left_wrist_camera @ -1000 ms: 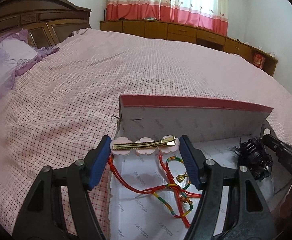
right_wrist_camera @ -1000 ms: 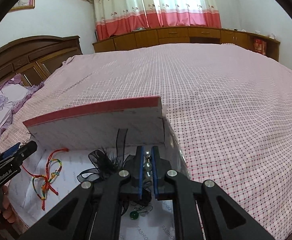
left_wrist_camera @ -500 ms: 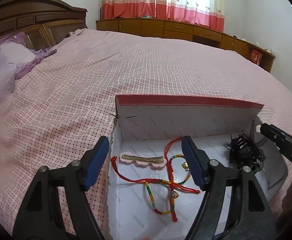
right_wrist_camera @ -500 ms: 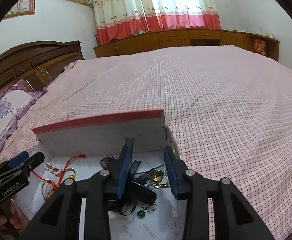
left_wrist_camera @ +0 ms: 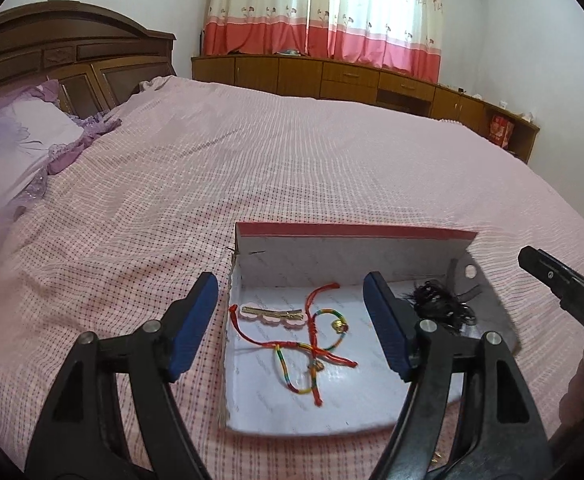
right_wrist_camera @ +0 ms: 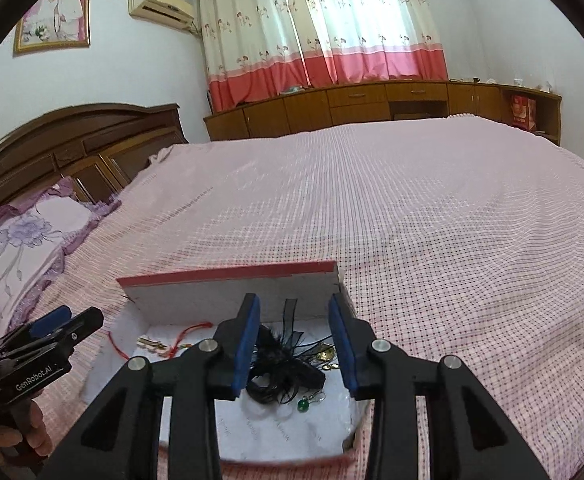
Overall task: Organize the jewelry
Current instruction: 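Withdraw both tools from the box back toward the jewelry on the bed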
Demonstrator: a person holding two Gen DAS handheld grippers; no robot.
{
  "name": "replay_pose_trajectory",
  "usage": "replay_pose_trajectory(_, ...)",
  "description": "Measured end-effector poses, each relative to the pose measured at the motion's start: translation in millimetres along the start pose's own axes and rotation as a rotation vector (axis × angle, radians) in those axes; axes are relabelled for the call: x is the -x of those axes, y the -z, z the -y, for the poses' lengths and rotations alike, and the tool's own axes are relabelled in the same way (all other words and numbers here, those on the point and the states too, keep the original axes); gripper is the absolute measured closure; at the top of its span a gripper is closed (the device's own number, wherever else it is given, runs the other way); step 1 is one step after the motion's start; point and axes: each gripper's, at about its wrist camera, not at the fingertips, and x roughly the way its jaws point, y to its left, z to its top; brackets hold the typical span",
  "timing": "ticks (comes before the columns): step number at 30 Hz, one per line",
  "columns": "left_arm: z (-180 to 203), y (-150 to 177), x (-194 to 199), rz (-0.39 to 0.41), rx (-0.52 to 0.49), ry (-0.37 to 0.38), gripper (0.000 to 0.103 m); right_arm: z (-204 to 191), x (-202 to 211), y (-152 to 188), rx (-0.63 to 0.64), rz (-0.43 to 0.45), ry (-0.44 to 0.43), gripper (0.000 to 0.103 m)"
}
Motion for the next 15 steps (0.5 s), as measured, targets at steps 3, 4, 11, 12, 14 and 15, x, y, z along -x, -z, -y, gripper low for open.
replay_pose_trajectory(3, 1, 1, 14, 0.017, -0.001, 0.001, 0.035, -2, 16, -1, -0.007, 0.014, -0.009, 0.064)
replay_pose_trajectory(4, 1, 1, 18, 0.022, -0.001, 0.002, 0.035, -3, 21, -2, -0.008, 0.019, -0.010, 0.064)
replay_pose_trajectory(11, 3, 7, 48, 0.038, 0.008, 0.029, 0.035, -10, 64, 5, -0.011, 0.045, -0.027, 0.064)
replay_pose_trajectory(12, 4, 8, 51, 0.038, 0.006, 0.031, 0.035, -9, 70, 8, -0.014, 0.044, -0.033, 0.064)
replay_pose_trajectory(14, 6, 13, 58, 0.035, 0.003, 0.035, 0.035, -10, 78, 12, -0.017, 0.039, -0.040, 0.064)
replay_pose_trajectory(15, 6, 16, 61, 0.032, 0.001, 0.039, 0.035, -10, 83, 16, -0.017, 0.035, -0.042, 0.064)
